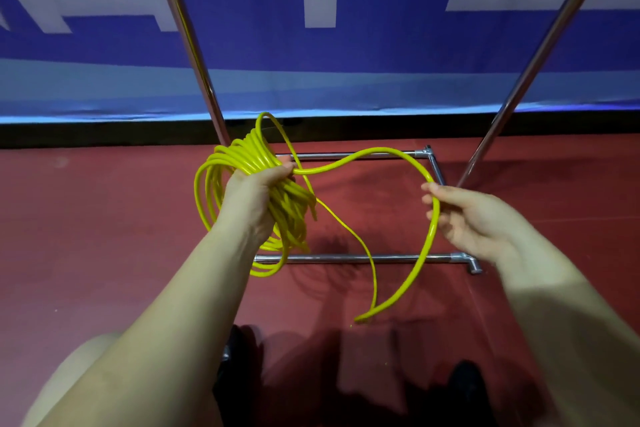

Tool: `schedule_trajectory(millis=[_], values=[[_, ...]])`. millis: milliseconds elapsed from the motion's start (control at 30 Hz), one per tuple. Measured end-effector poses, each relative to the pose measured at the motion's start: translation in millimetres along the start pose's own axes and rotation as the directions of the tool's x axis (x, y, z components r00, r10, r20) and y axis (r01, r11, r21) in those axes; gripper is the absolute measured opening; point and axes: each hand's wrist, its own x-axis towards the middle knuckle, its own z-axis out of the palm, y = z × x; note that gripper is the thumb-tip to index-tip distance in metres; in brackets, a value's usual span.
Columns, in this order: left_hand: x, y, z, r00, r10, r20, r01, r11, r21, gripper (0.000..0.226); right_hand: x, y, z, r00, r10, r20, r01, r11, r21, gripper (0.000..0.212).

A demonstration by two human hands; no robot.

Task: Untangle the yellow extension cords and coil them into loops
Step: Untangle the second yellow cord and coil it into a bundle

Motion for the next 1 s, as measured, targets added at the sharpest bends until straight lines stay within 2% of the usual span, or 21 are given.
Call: schedule_trajectory(millis=[167,267,400,567,667,833,1000], values=[[-12.3,-6.0,7.4,0.996,0.055,0.07,-0.064,0.987,0.145,0.021,-2.0,-5.2,10.9,0.997,0.05,0.051,-0.067,0.907,0.415,0.02],[-18.1,-10.5,13.4,0.988,0.054,0.145,-0.083,0.975,0.206,0.017,0.5,-5.0,16.7,0.999,0.027,0.027,-0.037,0.827,0.562,0.023],[-23.9,-18.4,21.4,0.971,0.028,0.239,-0.104,0.944,0.314,0.013,8.4,-4.8,19.3,0.999,0.016,-0.038,0.011,0.781,0.624,0.022],[-25.3,-35.8,26.0,0.941,-0.033,0.337,-0.141,0.868,0.477,0.034,17.1,-6.3,19.5,0.993,0.024,-0.112,0.058,0.741,0.669,0.02],[-27.9,-43.5,29.5,0.921,-0.085,0.379,-0.159,0.808,0.567,0.036,17.9,-5.8,23.7,0.988,0.036,-0.149,0.075,0.732,0.677,0.02],[-35.2,-52.1,34.8,0.886,-0.153,0.437,-0.151,0.797,0.585,0.033,20.5,-1.6,35.0,0.987,0.062,-0.151,0.065,0.698,0.713,0.022],[-38.0,-59.3,37.0,0.88,-0.146,0.451,-0.178,0.781,0.599,0.033,24.7,2.0,43.5,0.992,0.08,-0.095,0.02,0.654,0.757,0.02]])
